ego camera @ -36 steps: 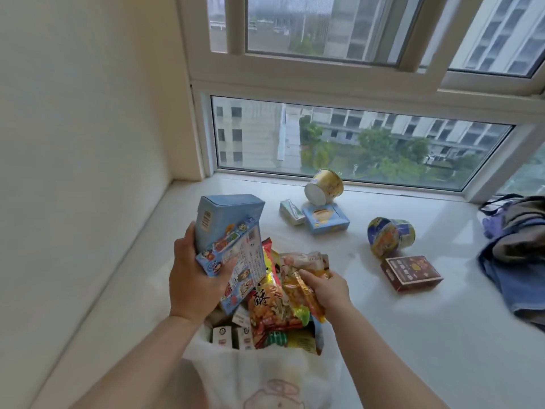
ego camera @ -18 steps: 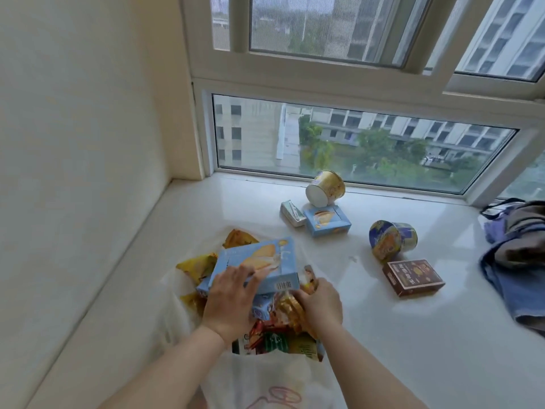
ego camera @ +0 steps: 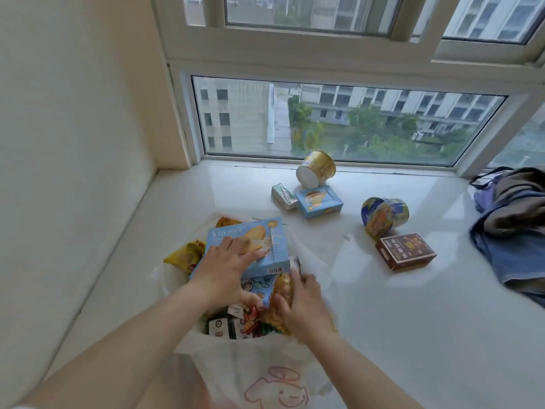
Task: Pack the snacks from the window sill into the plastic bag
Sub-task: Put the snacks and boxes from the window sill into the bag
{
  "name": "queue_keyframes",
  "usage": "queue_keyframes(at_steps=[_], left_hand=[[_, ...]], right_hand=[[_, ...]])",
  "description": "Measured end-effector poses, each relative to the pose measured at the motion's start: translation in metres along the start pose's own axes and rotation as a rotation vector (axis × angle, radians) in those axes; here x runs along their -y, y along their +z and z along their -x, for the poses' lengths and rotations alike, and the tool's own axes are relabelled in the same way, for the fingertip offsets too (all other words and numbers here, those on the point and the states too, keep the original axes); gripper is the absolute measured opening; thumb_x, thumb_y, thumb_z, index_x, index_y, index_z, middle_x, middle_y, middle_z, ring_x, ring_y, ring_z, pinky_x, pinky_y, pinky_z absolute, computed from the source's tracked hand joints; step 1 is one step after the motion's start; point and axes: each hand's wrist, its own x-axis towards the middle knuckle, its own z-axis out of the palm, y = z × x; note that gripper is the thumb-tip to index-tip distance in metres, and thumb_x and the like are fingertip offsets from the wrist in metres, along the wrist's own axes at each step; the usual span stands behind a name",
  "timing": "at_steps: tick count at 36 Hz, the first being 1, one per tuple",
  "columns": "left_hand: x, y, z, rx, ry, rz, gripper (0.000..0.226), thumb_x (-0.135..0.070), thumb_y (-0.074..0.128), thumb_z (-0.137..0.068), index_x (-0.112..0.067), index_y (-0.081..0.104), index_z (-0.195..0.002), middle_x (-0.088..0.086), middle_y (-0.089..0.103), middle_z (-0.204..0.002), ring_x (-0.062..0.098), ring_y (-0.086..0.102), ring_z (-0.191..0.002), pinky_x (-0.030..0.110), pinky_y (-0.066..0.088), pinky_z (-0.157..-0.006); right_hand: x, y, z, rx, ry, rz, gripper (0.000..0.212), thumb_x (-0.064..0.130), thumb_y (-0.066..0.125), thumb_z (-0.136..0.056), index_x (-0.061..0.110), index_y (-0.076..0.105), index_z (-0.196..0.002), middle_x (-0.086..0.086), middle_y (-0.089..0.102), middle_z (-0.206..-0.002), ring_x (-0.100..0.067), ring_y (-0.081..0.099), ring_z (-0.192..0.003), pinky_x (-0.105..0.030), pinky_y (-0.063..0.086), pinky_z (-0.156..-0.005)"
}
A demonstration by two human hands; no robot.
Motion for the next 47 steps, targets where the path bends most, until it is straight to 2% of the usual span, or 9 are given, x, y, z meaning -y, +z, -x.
queue_keyframes(at_steps=[7, 17, 23, 28, 30, 33, 36, 41, 47], left_hand=[[0.013, -0.012, -0.031, 0.014, 0.076, 0.124, 0.075, -0.077, 0.063, -0.061, -0.054, 0.029, -0.124, -0.008, -0.002, -0.150, 0.026, -0.008, -0.142, 0.051, 0.004, -0.116], [0.022, -0.010, -0.055, 0.263, -0.174, 0.047, 0.113, -0.080, 0.056, -0.063, -0.040, -0.006, -0.148, 0.009, 0.011, -0.155, 0.032, 0.014, -0.139, 0.049, 0.020, -0.112], [0.006, -0.014, -0.057, 0.282, -0.229, 0.057, 0.113, -0.080, 0.056, -0.064, -0.038, -0.006, -0.148, 0.012, 0.012, -0.153, 0.035, 0.013, -0.139, 0.055, 0.020, -0.110], [-0.001, -0.003, -0.051, 0.262, -0.259, 0.055, 0.110, -0.079, 0.053, -0.067, -0.037, -0.009, -0.148, 0.012, 0.001, -0.155, 0.035, 0.004, -0.143, 0.061, 0.013, -0.111], [-0.001, -0.002, -0.048, 0.238, -0.256, 0.041, 0.109, -0.079, 0.052, -0.068, -0.037, -0.010, -0.147, 0.012, 0.000, -0.156, 0.034, 0.004, -0.143, 0.060, 0.015, -0.111], [-0.002, -0.003, -0.046, 0.216, -0.250, 0.033, 0.109, -0.081, 0.052, -0.066, -0.042, -0.012, -0.146, 0.012, 0.002, -0.155, 0.034, 0.006, -0.142, 0.059, 0.017, -0.110], [-0.004, -0.003, -0.046, 0.208, -0.254, 0.040, 0.108, -0.082, 0.052, -0.065, -0.046, -0.012, -0.144, 0.012, 0.004, -0.154, 0.034, 0.007, -0.142, 0.060, 0.017, -0.109], [-0.016, -0.009, -0.047, 0.162, -0.223, 0.009, 0.104, -0.081, 0.053, -0.065, -0.050, -0.009, -0.143, 0.014, 0.005, -0.153, 0.037, 0.007, -0.141, 0.060, 0.014, -0.110], [-0.046, -0.007, -0.048, 0.086, -0.096, -0.096, 0.101, -0.077, 0.053, -0.067, -0.049, -0.007, -0.143, 0.013, 0.000, -0.151, 0.039, 0.004, -0.139, 0.063, 0.007, -0.109]], right_hand=[[-0.009, -0.002, -0.012, 0.060, 0.057, 0.261, 0.067, 0.059, 0.035, -0.091, 0.030, 0.016, -0.148, -0.003, 0.030, -0.141, -0.025, 0.028, -0.127, -0.038, 0.028, -0.104], [0.015, 0.017, -0.002, 0.044, 0.141, -0.124, 0.071, 0.052, 0.048, -0.090, 0.024, 0.019, -0.147, -0.004, 0.010, -0.148, -0.026, 0.031, -0.133, -0.039, 0.038, -0.102], [-0.006, 0.005, -0.014, 0.114, 0.098, 0.134, 0.070, 0.062, 0.033, -0.090, 0.028, 0.015, -0.149, -0.005, 0.017, -0.151, -0.026, 0.021, -0.137, -0.041, 0.024, -0.112], [-0.028, -0.006, 0.001, -0.247, 0.096, -0.046, 0.063, 0.050, 0.014, -0.088, 0.022, 0.050, -0.132, -0.001, 0.046, -0.130, -0.023, 0.043, -0.119, -0.036, 0.034, -0.098], [-0.041, -0.009, -0.001, -0.393, 0.239, -0.102, 0.053, 0.044, 0.028, -0.090, 0.017, 0.053, -0.128, -0.005, 0.048, -0.126, -0.025, 0.045, -0.116, -0.037, 0.036, -0.096], [-0.054, -0.010, -0.006, -0.220, 0.500, -0.011, 0.056, 0.046, 0.049, -0.088, 0.015, 0.044, -0.135, -0.008, 0.042, -0.133, -0.027, 0.039, -0.121, -0.038, 0.035, -0.098], [-0.055, -0.003, -0.011, 0.031, 0.540, 0.005, 0.054, 0.051, 0.043, -0.088, 0.013, 0.050, -0.125, -0.008, 0.046, -0.126, -0.028, 0.045, -0.114, -0.037, 0.042, -0.088], [-0.053, -0.005, -0.016, 0.018, 0.541, -0.081, 0.041, 0.038, 0.041, -0.095, 0.009, 0.045, -0.123, -0.012, 0.049, -0.120, -0.032, 0.053, -0.107, -0.034, 0.040, -0.075], [-0.063, -0.008, -0.012, -0.049, 0.562, -0.325, 0.047, 0.046, 0.044, -0.093, 0.008, 0.048, -0.120, -0.010, 0.050, -0.120, -0.027, 0.051, -0.105, -0.034, 0.039, -0.080]])
